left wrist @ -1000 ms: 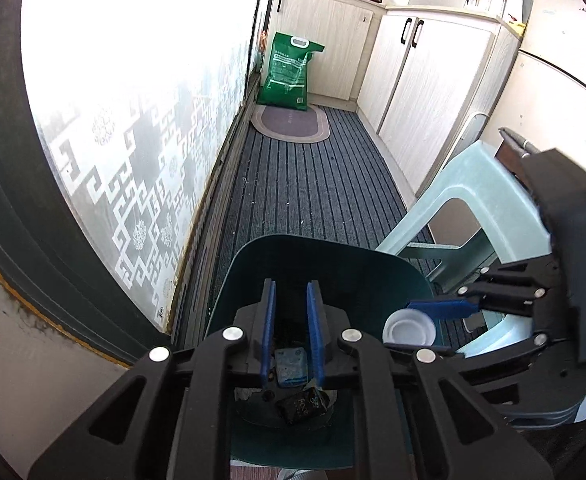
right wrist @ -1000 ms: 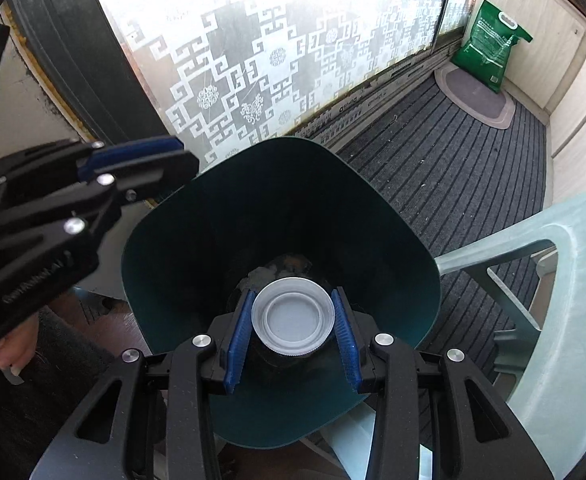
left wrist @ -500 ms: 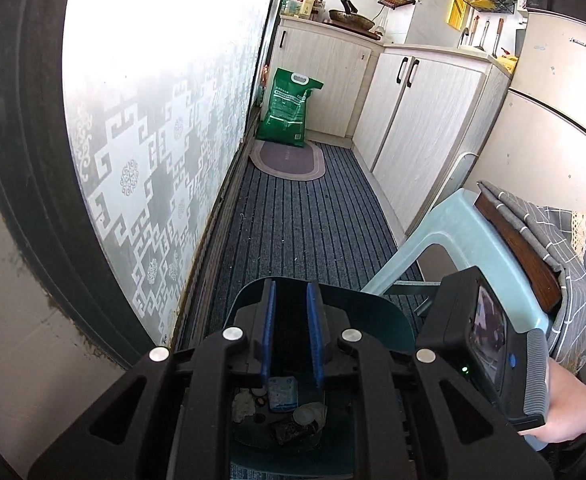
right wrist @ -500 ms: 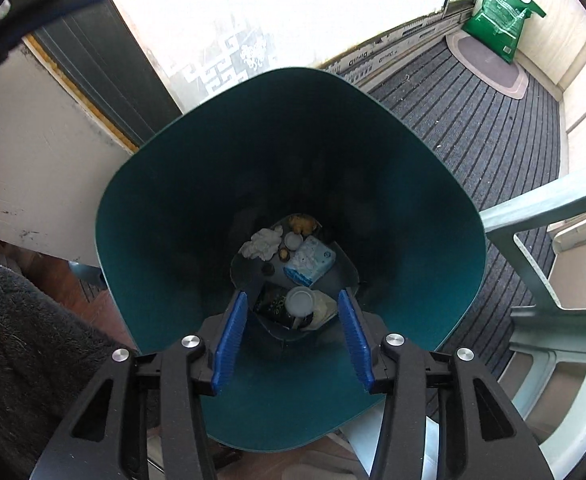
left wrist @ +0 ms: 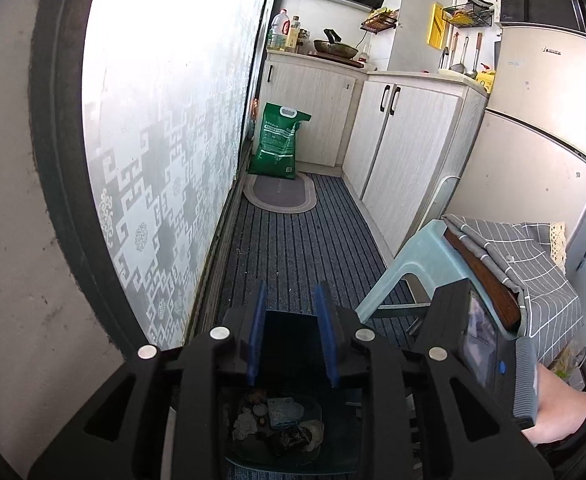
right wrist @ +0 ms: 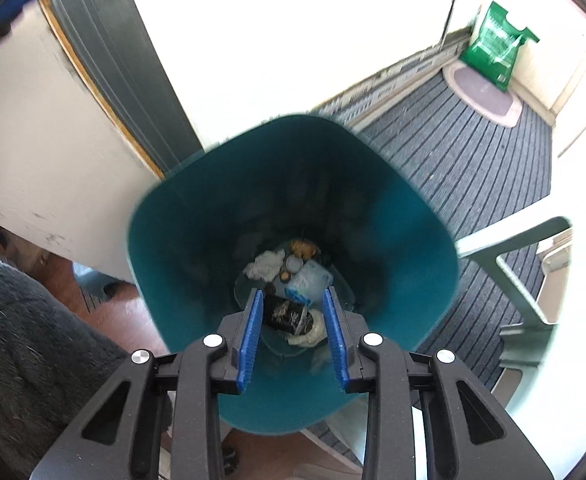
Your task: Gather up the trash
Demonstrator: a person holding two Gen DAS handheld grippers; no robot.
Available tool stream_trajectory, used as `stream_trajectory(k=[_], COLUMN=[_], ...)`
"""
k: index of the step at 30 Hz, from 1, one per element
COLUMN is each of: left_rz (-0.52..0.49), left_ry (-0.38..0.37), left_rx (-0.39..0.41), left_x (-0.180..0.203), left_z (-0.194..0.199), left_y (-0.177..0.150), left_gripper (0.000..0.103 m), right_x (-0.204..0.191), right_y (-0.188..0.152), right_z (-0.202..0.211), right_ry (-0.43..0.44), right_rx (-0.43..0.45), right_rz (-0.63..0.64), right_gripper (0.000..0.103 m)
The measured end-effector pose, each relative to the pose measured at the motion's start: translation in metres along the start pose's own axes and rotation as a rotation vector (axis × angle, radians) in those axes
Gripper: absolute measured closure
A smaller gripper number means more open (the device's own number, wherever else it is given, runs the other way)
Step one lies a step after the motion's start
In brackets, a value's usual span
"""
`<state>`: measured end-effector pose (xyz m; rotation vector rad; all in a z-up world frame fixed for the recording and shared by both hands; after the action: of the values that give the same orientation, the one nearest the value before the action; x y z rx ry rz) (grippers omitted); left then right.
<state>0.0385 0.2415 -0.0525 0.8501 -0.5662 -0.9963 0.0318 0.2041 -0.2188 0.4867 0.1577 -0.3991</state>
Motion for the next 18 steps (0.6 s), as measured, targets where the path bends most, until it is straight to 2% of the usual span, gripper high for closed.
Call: stream_trajectory(k=[2, 7, 12, 16, 18], left_rz=[0.009, -0.004, -0.023, -0.045, -0.059], left_ry=[0.0, 0.022, 0.041, 0.077, 0.086], left_rx=[0.01, 0.042, 0.09, 0.131, 0.143], left_x=[0.0, 0.007, 0.019, 0.028, 0.031], left_z=[0.005, 0.022, 0.047, 0.066, 0.072], left_y=[0.0, -0.002, -0.001, -0.002, -0.004], left_gripper=[0.073, 0.058, 0.037, 0.027, 0.018], right_x=[-0.002, -0.008, -0.014, -0.019, -0.02], right_y=[0.001, -0.001, -0.012, -0.026, -0.036], right_z=[0.016, 0.063, 0.111, 0.15, 0.169], right_ry=[-0.005, -0.038, -0.066, -0.105, -0.117], right_rx=[0.036, 0.142, 0.262, 0.342, 0.365], right_rz=[0.004, 0.013, 0.003, 0.002, 0.003], right_gripper=[0.072, 0.072, 0.072, 0.072, 0.068])
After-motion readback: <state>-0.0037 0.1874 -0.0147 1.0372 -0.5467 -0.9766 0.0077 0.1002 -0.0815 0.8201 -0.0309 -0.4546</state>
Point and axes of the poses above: each gripper's, at about its wrist camera, not at the fingertips, and z roughly against the way its jaws point, x to its right, y to its top, the point moved 5 cm from there along -z, roughly the way its jaws point, and after that the axes turned 14 degrees about y, right-handed, at the moved point
